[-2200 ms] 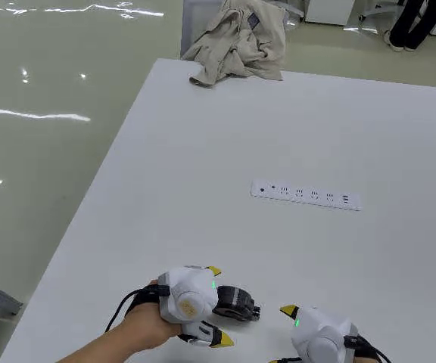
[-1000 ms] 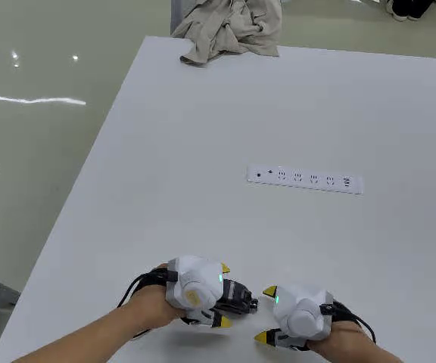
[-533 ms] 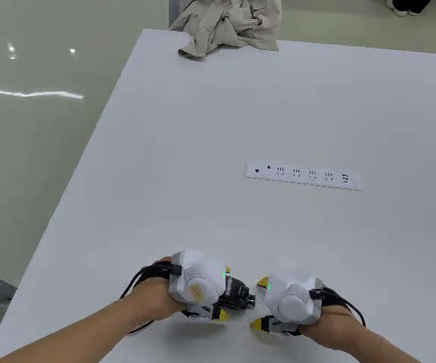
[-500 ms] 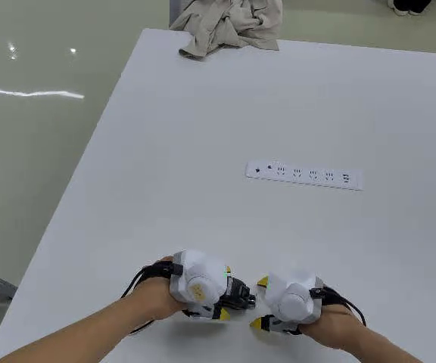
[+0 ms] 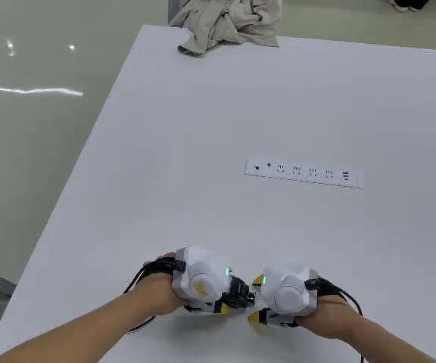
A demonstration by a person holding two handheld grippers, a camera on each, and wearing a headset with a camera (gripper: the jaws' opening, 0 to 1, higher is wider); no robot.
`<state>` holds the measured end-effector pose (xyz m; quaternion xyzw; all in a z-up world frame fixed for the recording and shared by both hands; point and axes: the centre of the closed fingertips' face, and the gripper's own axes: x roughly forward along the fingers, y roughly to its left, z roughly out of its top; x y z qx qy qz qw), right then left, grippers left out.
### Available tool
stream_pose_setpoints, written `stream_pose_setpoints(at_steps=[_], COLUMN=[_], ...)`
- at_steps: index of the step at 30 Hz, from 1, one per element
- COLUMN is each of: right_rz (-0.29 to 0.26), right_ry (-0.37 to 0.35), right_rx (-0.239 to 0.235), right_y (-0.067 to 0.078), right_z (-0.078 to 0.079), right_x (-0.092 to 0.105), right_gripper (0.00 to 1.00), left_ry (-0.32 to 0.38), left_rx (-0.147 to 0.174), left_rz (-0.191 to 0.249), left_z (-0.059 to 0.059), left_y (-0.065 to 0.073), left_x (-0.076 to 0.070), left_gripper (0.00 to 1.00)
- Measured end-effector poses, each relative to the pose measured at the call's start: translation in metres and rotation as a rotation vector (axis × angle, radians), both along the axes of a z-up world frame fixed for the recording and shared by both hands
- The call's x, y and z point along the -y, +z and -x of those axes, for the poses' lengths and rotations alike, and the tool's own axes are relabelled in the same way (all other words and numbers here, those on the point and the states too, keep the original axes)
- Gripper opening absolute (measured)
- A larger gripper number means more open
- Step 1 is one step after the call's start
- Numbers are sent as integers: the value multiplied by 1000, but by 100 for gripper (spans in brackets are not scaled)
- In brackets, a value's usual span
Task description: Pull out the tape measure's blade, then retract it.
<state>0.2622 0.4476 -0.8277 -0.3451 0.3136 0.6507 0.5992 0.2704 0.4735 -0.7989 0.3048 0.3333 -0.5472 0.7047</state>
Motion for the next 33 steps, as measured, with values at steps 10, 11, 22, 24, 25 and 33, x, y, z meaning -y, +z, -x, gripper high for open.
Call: stream_pose_setpoints(at_steps=[10,11,22,24,25,33], right_rz=[9,10,16,17,18,20], right_ry=[9,14,41,48,50,47], right_rx=[-11,-11,-15,-17,-18,-26], right_y=[-1,0,0,-1,-1,0], right_z=[-5,-4,-1,0,0,1], right_x=[-1,-1,-1,-1,-1,-2], right_gripper=[28,27,22,19,19,17], left_ry=[-7,-10,-19,-21,-23,-34], left_rx=[-3,-1,-3,-3,-3,-7], left_rz=[-9,-10,-16,-17,-17,-18], left_z=[-2,-2,-1,-1,-1,-1], left_y=[-3,-3,-3,-3,-3,-3], left_x=[-2,-2,-2,-2,-2,-2], left_gripper=[38,38,37,37,37,37])
